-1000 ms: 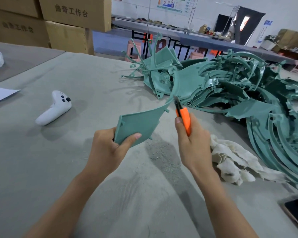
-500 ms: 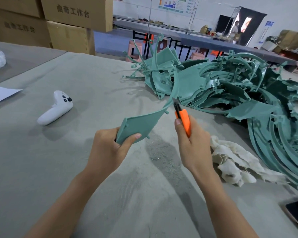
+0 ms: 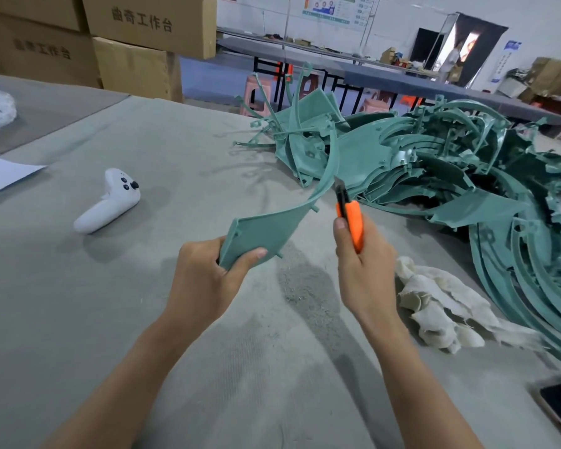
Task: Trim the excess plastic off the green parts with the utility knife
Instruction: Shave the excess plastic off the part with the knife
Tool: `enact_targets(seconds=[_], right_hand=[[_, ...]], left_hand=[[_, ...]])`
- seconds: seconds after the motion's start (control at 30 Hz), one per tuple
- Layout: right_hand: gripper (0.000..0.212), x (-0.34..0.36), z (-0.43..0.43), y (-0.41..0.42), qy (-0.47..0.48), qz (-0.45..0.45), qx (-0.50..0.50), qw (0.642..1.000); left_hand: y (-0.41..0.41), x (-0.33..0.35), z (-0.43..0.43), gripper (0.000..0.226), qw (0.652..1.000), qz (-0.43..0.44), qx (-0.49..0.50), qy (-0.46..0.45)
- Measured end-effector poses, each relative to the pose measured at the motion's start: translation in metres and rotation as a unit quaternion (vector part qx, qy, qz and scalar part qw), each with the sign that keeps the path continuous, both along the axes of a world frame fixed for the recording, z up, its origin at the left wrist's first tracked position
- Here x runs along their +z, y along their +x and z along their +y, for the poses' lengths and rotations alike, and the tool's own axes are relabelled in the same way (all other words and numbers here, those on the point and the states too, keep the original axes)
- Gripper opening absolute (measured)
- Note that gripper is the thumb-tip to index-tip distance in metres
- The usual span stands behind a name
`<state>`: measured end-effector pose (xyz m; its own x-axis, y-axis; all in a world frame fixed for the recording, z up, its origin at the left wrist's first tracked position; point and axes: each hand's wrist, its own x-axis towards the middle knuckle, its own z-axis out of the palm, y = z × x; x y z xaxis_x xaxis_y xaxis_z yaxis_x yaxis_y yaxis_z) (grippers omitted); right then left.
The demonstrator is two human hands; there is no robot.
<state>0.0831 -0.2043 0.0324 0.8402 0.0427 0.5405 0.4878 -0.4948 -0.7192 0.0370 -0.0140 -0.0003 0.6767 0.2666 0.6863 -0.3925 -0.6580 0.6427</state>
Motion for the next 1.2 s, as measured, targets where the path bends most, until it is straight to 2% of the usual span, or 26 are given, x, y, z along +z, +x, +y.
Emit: enact_targets(seconds=[0.1,0.2,0.27,0.37,0.47,0.67,0.83,0.9,1.03,1.1,1.2], right_hand=[[0.03,-0.007,0.006,-0.005,-0.006,-0.003,0.034,0.999],[0.026,-0.012,0.014,-0.019,-0.034,-0.021,0.121,0.992],[0.026,-0.01,0.017,-0.023,-0.027,-0.031,0.144,0.989],[0.033,-0.003,0.014,-0.015,0.022,-0.007,0.065,0.998],[0.034,-0.003,0.01,-0.008,0.02,0.026,0.019,0.999],[0.026,-0.015,0.029,-0.032,-0.028,0.02,0.075,0.997],[0.036,-0.012,0.045,-0.056,-0.074,-0.002,0.125,0.989],[0.034,-0.011,0.046,-0.06,-0.064,-0.008,0.144,0.988],[0.023,-0.007,0.032,-0.042,0.004,0.005,0.097,0.995],[0.024,-0.008,0.027,-0.034,-0.006,0.017,0.066,0.998],[0.025,-0.014,0.031,-0.04,-0.062,0.013,0.092,0.994]], left_hand=[[-0.001,0.0,-0.001,0.057,1.0,0.007,0.001,-0.001],[-0.001,0.002,0.0,0.048,1.0,0.014,0.022,-0.008],[-0.001,0.003,0.001,0.044,1.0,0.014,0.026,-0.002],[-0.001,0.003,0.0,0.05,1.0,0.018,0.013,0.003],[-0.001,0.001,-0.001,0.05,1.0,0.015,0.005,0.015],[-0.002,0.0,-0.002,0.04,1.0,0.009,0.01,0.021],[-0.004,0.007,-0.005,0.044,0.999,-0.017,-0.004,0.031],[-0.005,0.009,-0.007,0.039,0.997,-0.044,-0.006,0.055],[-0.005,0.011,-0.005,0.035,0.996,-0.044,0.027,0.078],[-0.006,0.011,-0.006,0.031,0.992,-0.058,0.042,0.104],[-0.005,0.01,-0.006,0.032,0.989,-0.065,0.067,0.119]])
